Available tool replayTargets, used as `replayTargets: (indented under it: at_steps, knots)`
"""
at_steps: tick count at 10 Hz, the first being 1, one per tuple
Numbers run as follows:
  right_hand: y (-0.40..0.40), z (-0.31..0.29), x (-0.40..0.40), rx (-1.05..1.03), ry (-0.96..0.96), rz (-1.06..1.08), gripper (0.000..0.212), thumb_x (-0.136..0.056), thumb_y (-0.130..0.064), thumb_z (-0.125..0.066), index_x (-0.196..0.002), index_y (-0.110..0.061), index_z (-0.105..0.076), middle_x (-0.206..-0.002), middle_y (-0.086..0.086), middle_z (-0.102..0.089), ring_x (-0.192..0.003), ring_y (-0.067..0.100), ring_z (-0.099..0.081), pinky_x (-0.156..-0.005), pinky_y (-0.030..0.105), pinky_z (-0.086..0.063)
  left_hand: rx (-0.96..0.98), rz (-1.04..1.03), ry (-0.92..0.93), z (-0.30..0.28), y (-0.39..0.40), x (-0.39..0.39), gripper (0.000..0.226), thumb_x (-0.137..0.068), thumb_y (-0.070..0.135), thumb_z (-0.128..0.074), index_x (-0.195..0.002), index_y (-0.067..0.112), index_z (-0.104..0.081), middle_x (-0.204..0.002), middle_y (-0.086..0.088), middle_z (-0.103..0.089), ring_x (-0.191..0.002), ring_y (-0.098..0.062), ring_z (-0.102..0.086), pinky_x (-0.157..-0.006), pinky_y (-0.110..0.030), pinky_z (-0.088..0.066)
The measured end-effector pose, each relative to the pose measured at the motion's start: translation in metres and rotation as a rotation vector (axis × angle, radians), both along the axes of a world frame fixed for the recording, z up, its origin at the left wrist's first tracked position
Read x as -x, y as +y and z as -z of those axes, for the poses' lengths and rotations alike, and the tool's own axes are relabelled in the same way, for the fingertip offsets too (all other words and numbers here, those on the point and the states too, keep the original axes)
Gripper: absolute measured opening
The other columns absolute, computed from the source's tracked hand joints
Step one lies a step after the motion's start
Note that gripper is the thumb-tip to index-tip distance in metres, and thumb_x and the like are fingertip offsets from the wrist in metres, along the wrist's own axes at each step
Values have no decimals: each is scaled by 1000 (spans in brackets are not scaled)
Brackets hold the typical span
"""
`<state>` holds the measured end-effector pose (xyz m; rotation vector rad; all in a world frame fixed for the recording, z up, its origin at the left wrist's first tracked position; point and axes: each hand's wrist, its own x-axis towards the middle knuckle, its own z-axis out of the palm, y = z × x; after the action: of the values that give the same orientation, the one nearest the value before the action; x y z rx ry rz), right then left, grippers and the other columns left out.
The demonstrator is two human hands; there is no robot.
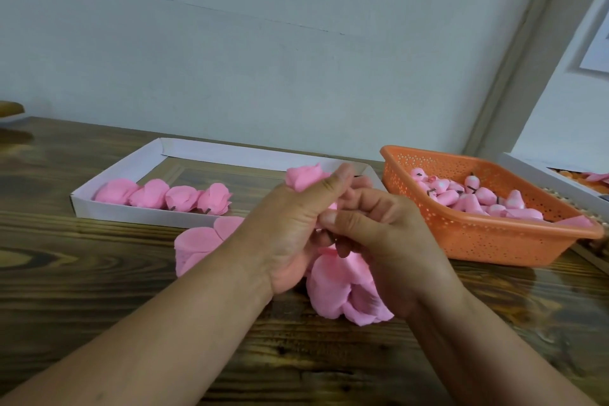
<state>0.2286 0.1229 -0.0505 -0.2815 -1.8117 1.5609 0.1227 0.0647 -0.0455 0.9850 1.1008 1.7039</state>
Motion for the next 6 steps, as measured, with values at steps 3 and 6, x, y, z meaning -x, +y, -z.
replayTargets:
  at_steps: [3, 6]
  knots:
    - [25, 0, -6, -417, -205, 492, 30, -71, -27, -74, -99, -24, -65, -90, -11, -67, -83, 0, -63, -72, 18, -52, 161, -392, 149, -25, 21, 52, 47, -95, 42, -51, -56, 17, -50, -79, -2, -70, -72, -14, -58, -60, -28, -35]
    - [61, 2, -14, -448, -237, 672, 30, -77, -20, -73, -105, -16, -65, -101, -4, -66, -79, -5, -58, -65, 7, -44, 530, -444, 784, -26, 44, 120, 44, -99, 27, -44, -60, 11, -57, -94, -11, -68, -99, -26, -57, -88, -32, -41]
